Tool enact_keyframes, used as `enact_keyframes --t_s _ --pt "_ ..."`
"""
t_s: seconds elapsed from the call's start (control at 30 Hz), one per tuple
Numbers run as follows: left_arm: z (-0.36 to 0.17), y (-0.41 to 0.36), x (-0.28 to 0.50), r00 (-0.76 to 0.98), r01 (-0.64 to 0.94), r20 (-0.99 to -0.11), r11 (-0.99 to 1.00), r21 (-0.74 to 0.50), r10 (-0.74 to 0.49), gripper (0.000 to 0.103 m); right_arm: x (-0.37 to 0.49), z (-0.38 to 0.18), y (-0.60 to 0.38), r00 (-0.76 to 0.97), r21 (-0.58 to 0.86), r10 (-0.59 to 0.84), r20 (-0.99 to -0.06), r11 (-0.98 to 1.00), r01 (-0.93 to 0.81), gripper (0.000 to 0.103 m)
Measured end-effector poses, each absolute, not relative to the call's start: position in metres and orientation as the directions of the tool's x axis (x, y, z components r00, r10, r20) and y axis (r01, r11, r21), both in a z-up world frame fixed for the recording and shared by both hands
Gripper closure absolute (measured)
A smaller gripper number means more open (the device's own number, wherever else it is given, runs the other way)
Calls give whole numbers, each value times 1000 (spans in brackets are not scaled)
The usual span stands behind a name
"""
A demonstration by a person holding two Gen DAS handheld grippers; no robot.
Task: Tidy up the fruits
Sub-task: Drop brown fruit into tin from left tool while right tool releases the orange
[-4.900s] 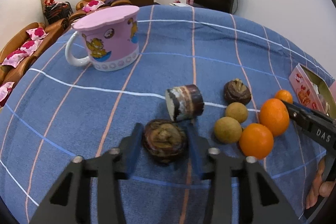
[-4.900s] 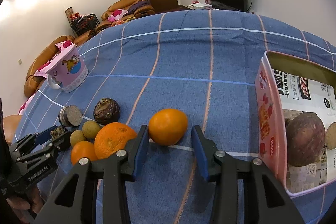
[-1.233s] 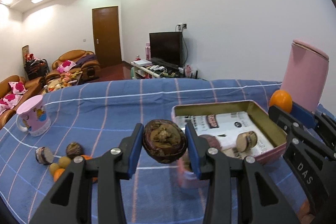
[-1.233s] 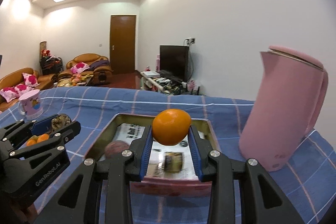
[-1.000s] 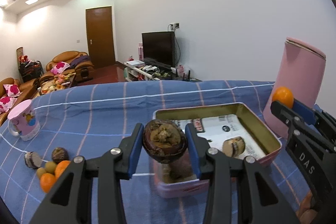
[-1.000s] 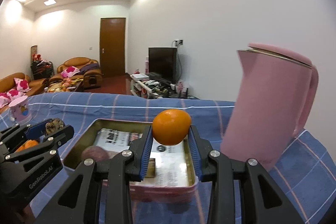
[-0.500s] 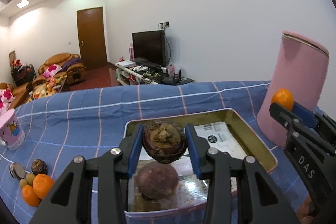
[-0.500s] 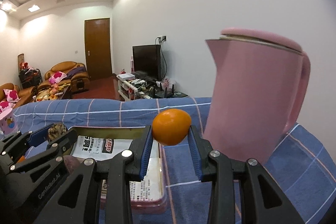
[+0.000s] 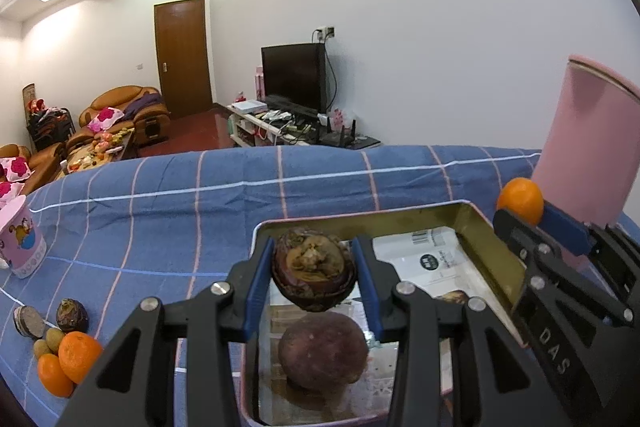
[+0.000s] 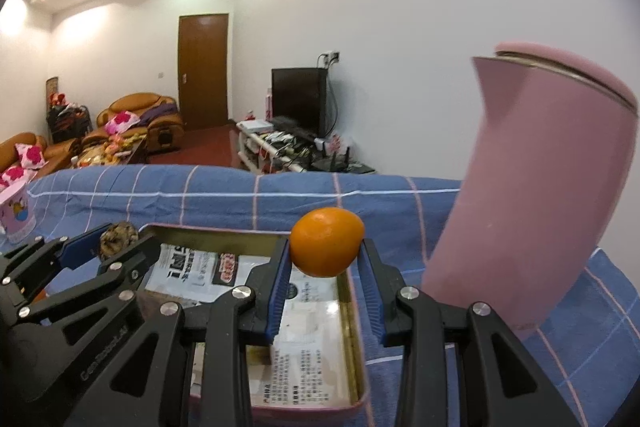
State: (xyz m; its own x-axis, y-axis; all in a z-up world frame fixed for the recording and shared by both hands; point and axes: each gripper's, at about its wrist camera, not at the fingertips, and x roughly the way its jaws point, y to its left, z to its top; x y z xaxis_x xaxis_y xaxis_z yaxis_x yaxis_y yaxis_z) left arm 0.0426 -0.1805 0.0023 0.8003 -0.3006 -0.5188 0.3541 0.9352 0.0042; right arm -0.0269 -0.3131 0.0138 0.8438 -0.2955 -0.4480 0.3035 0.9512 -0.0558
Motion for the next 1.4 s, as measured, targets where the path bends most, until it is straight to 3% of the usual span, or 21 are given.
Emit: enact_keyframes --t_s 0.83,1.4 --pt "-10 -186 61 746 346 -612 938 17 -264 61 3 -7 -306 790 -41 -161 -591 985 170 67" --pt "-14 -187 69 719 344 -648 939 18 -251 61 11 -19 -316 752 80 -15 -659 993 89 66"
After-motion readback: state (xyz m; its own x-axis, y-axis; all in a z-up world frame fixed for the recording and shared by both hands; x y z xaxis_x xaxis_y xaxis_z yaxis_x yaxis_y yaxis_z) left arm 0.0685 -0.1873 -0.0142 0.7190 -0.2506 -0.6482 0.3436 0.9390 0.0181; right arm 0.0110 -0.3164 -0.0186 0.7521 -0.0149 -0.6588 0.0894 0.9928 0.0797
